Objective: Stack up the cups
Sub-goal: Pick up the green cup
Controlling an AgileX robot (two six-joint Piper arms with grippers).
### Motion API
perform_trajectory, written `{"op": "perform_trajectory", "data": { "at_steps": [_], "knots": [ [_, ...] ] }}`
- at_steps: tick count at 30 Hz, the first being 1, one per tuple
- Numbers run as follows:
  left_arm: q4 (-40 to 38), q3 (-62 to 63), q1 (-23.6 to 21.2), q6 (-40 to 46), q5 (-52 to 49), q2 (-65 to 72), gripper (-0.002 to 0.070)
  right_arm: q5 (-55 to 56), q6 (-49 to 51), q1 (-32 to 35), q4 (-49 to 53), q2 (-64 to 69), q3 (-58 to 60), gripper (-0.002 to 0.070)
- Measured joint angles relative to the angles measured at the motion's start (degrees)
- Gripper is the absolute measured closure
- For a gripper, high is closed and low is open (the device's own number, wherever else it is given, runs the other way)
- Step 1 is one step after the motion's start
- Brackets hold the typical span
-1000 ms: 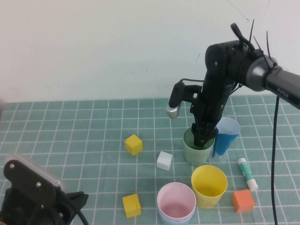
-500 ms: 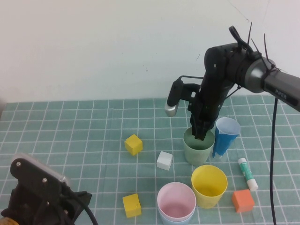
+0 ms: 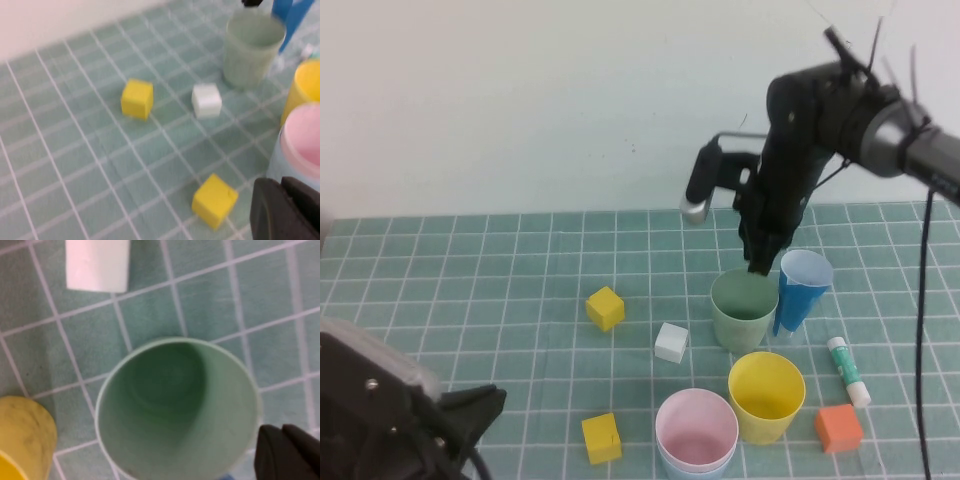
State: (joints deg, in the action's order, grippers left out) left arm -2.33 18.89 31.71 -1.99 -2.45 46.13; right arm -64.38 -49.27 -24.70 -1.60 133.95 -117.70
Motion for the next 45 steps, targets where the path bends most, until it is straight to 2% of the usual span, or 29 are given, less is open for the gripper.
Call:
{"op": "perform_trajectory", "data": {
  "at_steps": [13, 19, 22, 28, 30, 32, 40, 43, 45],
  "knots": [
    [2.3, 0.0, 0.0, 0.0, 0.5, -11.5, 0.0676, -6.1, 1.7, 0.0, -0.7, -17.3, 0.0, 0.0678],
    [4.7, 0.0, 0.0, 0.7, -1.0, -13.3, 0.0676, -5.3, 0.5, 0.0, -4.3, -15.8, 0.0, 0.0671],
    [5.4, 0.0, 0.0, 1.6, -3.1, -13.3, 0.0676, -3.4, -1.5, 0.0, -6.7, -11.3, 0.0, 0.0590],
    [5.9, 0.0, 0.0, 2.0, -4.4, -13.3, 0.0676, -2.0, -2.3, 0.0, -7.4, -3.3, 0.0, 0.0260],
    [5.9, 0.0, 0.0, 2.0, -4.7, -13.3, 0.0676, -1.2, -2.3, 0.0, -5.5, -1.3, 0.0, 0.0201],
    [6.0, 0.0, 0.0, 2.0, -4.9, -13.2, 0.0676, -0.3, -2.3, 0.0, -3.4, 0.5, 0.0, 0.0177],
    [6.2, 0.0, 0.0, 2.0, -5.2, -10.9, 0.0676, 1.9, -2.4, 0.0, -1.0, 5.4, 0.0, 0.0171],
    [6.3, 0.0, 0.0, 2.0, -4.5, -10.2, 0.0676, 2.4, -2.4, 0.0, -1.0, 6.5, 0.0, 0.0229],
    [6.6, 0.0, 0.0, 2.0, -4.2, -9.7, 0.0676, 2.4, -2.4, 0.0, -1.0, 7.0, 0.0, 0.0302]
  ]
}}
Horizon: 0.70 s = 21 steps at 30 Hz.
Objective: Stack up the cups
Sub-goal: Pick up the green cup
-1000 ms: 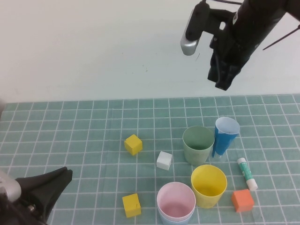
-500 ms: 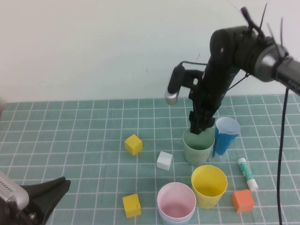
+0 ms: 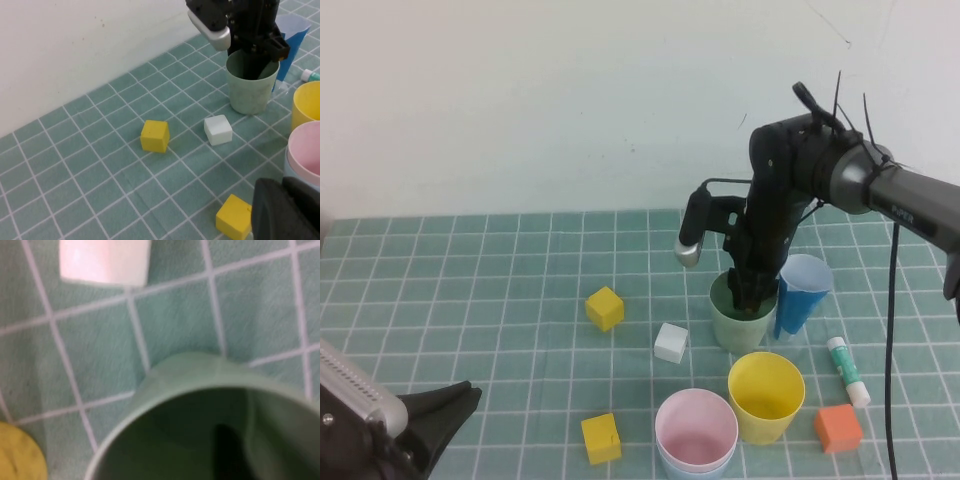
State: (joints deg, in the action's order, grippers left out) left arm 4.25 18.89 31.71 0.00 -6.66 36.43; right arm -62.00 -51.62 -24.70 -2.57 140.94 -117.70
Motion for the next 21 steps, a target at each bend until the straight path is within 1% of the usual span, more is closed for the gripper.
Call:
{"op": "perform_trajectory", "data": {
  "at_steps": [1, 3, 4, 6, 9, 15, 21],
  "knots": [
    [0.0, 0.0, 0.0, 0.0, 0.1, 0.3, 0.0676, 0.1, 0.0, 0.0, 0.0, 0.0, -0.1, 0.0359],
    [0.1, 0.0, 0.0, 0.0, 0.4, 0.7, 0.0676, 0.0, 0.0, 0.0, -0.1, 0.1, -0.1, 0.0503],
    [0.1, 0.0, 0.0, 0.0, 0.5, 1.0, 0.0676, -0.1, 0.0, 0.0, -0.1, 0.1, -0.1, 0.0563],
    [0.1, 0.0, 0.0, 0.0, 0.7, 1.4, 0.0677, -0.2, 0.3, 0.0, -0.3, 0.1, -0.1, 0.0629],
    [0.1, 0.0, 0.0, 0.0, 0.8, 1.7, 0.0676, -0.4, 1.2, 0.0, -0.3, 0.2, -0.1, 0.0655],
    [0.1, 0.0, 0.0, -0.4, 0.9, 1.9, 0.0676, -0.5, 2.6, 0.0, 0.0, -0.6, -0.1, 0.0657],
    [0.2, 0.0, 0.0, -0.4, 1.3, 2.0, 0.0676, -0.2, 2.9, 0.0, 0.7, -6.0, -0.1, 0.0658]
  ]
}}
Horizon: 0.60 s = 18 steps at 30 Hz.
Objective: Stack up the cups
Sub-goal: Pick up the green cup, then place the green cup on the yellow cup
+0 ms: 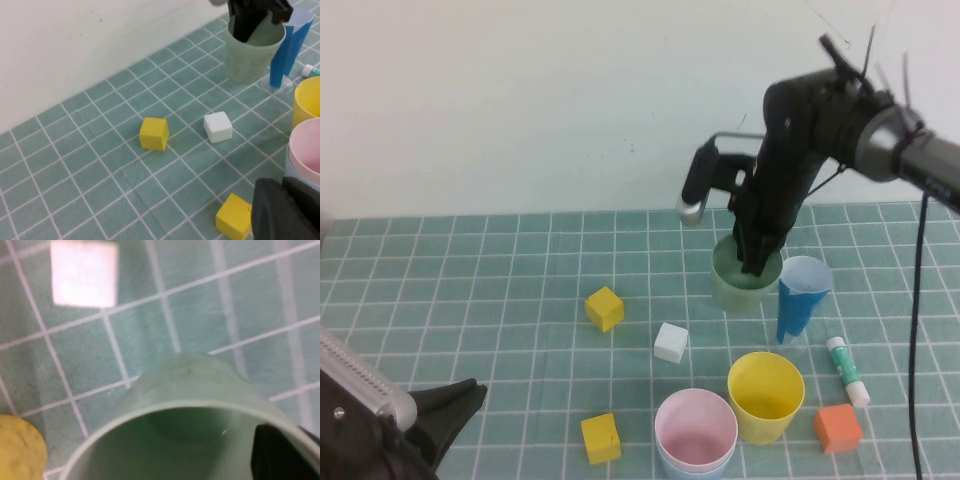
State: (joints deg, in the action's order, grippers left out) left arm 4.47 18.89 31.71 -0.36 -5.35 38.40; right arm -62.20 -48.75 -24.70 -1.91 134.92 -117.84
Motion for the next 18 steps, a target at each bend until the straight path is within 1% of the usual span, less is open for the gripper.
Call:
{"op": "perform_trajectory", "data": {
  "at_steps": [7, 13, 18],
  "knots": [
    [0.0, 0.0, 0.0, 0.4, 0.9, 0.0, 0.0676, -0.1, 0.1, 0.0, -3.4, -8.1, 0.0, 0.0659],
    [0.0, 0.0, 0.0, 0.4, 0.9, 0.0, 0.0676, -6.9, 0.7, 0.0, -7.0, -14.8, 0.0, 0.0659],
    [0.0, 0.0, 0.0, 0.4, 1.0, 0.0, 0.0676, -8.3, 0.4, 0.0, -10.1, -19.6, 4.3, 0.0659]
  ]
}}
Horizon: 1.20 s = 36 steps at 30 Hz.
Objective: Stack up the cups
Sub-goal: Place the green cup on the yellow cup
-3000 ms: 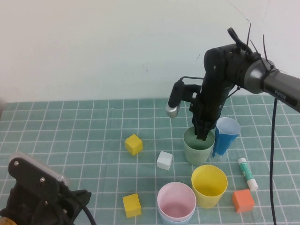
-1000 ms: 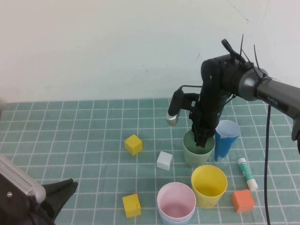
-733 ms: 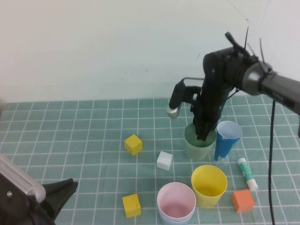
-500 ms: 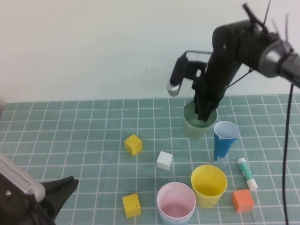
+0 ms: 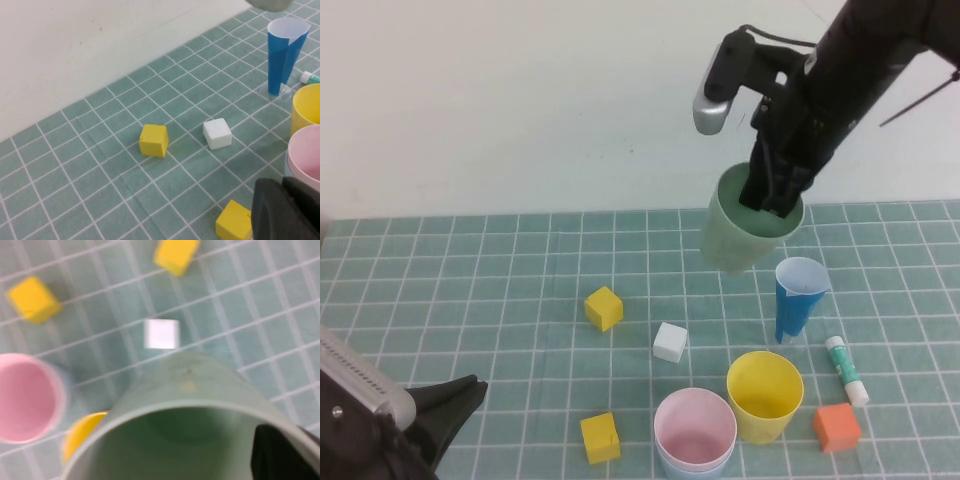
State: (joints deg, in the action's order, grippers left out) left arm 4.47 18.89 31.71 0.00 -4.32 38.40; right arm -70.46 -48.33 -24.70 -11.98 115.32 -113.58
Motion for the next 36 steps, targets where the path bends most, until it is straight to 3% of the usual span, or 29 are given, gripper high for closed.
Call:
{"op": "perform_trajectory", "data": {
  "at_steps": [10, 15, 21, 36],
  "knots": [
    [0.1, 0.0, 0.0, 0.0, -0.4, 0.0, 0.0676, 0.0, -4.6, 0.0, -5.0, -7.6, 22.8, 0.0659],
    [0.3, 0.0, 0.0, 0.0, -0.9, 0.0, 0.0676, 6.8, -6.6, 0.0, -4.7, -7.7, 32.1, 0.0659],
    [0.4, 0.0, 0.0, 0.0, -1.0, 0.0, 0.0676, 13.8, -7.9, 0.0, -4.9, -7.6, 34.0, 0.0659],
    [0.6, 0.0, 0.0, 0.0, -1.2, 0.0, 0.0676, 19.1, -11.1, 0.0, -3.4, -2.5, 34.0, 0.0659]
  ]
}}
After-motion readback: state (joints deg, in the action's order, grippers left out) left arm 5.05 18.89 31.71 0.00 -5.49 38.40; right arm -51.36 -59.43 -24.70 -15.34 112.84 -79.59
